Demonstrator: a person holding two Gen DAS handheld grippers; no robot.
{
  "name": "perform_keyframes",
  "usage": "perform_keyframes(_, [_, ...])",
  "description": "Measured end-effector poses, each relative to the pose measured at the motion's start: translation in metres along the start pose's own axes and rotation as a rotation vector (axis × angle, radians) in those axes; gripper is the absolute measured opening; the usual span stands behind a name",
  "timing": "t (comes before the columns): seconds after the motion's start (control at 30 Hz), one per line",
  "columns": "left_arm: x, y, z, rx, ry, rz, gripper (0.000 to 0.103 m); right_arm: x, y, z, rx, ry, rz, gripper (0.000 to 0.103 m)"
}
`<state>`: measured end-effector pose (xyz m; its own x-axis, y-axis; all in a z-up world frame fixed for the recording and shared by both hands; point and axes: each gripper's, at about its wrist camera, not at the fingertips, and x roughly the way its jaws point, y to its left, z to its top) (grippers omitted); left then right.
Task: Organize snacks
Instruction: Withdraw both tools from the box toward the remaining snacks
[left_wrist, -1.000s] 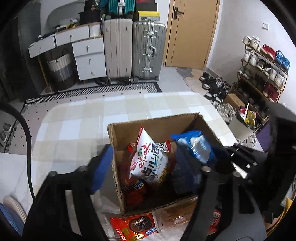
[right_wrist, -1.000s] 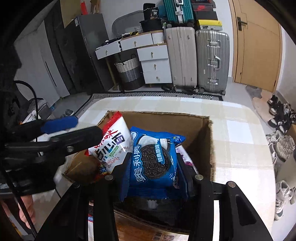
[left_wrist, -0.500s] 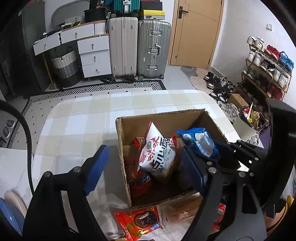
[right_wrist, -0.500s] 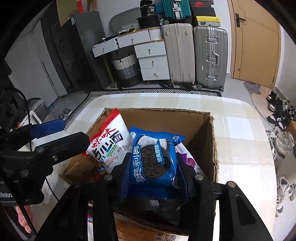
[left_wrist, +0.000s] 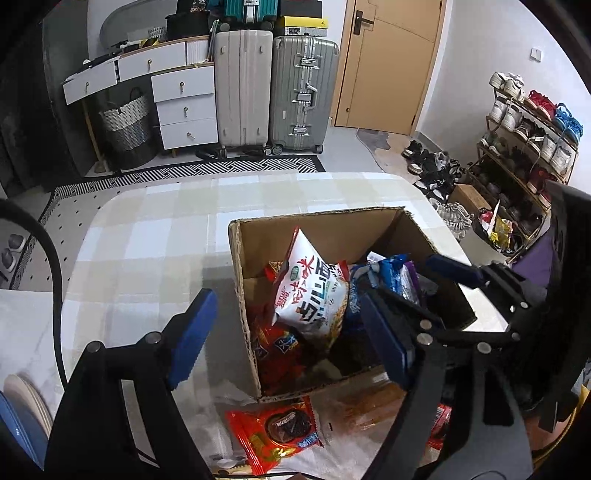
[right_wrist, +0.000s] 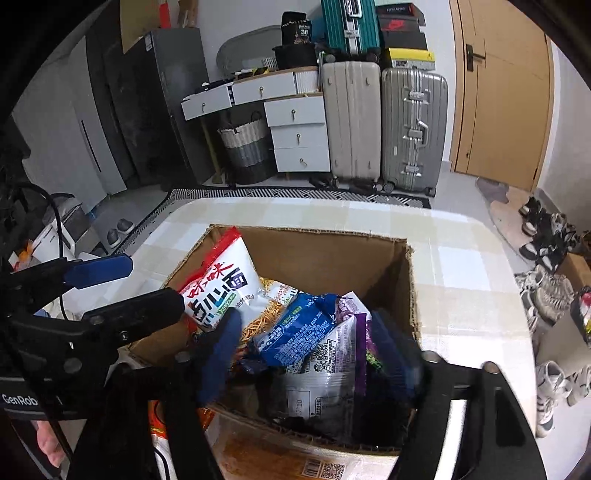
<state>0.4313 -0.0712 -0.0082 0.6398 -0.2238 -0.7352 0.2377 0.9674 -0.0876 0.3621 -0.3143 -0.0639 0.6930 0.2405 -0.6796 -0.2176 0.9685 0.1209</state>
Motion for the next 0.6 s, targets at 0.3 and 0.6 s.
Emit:
perform_keyframes(0.3, [-0.031,0.000,-0.008,-0.048,-0.046,-0.006,0.102,-0.034,0.012,-0.003,-0.029,-0.071,-0.051,0.090])
perform_keyframes(0.6, [-0.090,-0.006,-0.032,-0.053,-0.097,-0.021,0.102,-0.096,0.031,-0.023,-0.060,-0.180,-0.098,0.102])
